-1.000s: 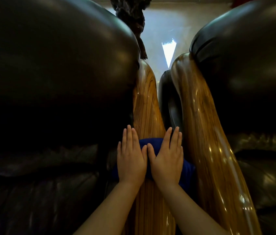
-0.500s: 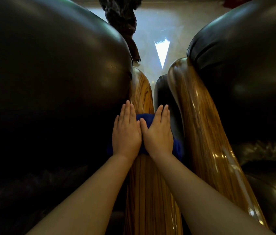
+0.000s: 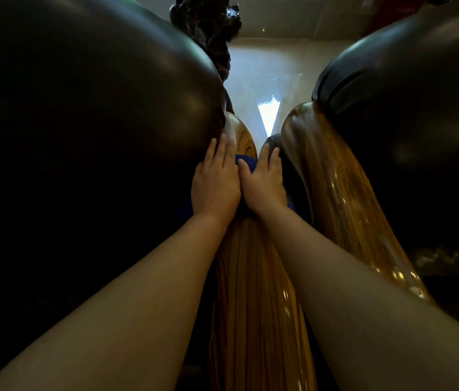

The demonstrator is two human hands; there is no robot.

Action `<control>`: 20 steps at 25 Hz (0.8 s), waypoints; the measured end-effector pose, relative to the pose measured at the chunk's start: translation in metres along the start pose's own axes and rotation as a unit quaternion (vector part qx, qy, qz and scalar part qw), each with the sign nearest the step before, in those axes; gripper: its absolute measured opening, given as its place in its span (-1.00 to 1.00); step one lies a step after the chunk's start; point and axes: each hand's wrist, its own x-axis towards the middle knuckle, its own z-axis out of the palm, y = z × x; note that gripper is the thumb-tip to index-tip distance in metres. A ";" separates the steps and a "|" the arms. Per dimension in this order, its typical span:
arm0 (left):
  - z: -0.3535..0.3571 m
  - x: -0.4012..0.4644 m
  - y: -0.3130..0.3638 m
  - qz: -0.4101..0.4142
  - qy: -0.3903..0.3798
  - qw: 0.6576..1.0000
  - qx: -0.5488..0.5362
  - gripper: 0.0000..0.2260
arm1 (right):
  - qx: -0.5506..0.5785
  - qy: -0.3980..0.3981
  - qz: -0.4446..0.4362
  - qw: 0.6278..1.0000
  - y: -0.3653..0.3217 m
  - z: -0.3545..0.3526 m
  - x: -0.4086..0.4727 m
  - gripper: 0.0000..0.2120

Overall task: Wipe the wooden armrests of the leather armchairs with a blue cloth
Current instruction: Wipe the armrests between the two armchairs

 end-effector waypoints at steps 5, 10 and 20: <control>-0.024 -0.040 -0.001 0.051 -0.089 0.994 0.028 -0.57 | -0.065 -0.064 -0.036 0.995 0.018 -0.023 -0.043 -0.40; -0.056 -0.060 0.001 0.067 -0.076 0.994 -0.050 -0.79 | -0.012 -0.038 -0.084 0.996 0.021 -0.054 -0.063 -0.65; -0.153 -0.056 0.047 0.025 -0.005 0.990 -0.141 -0.86 | -0.032 0.081 -0.154 0.984 -0.021 -0.156 -0.091 -0.93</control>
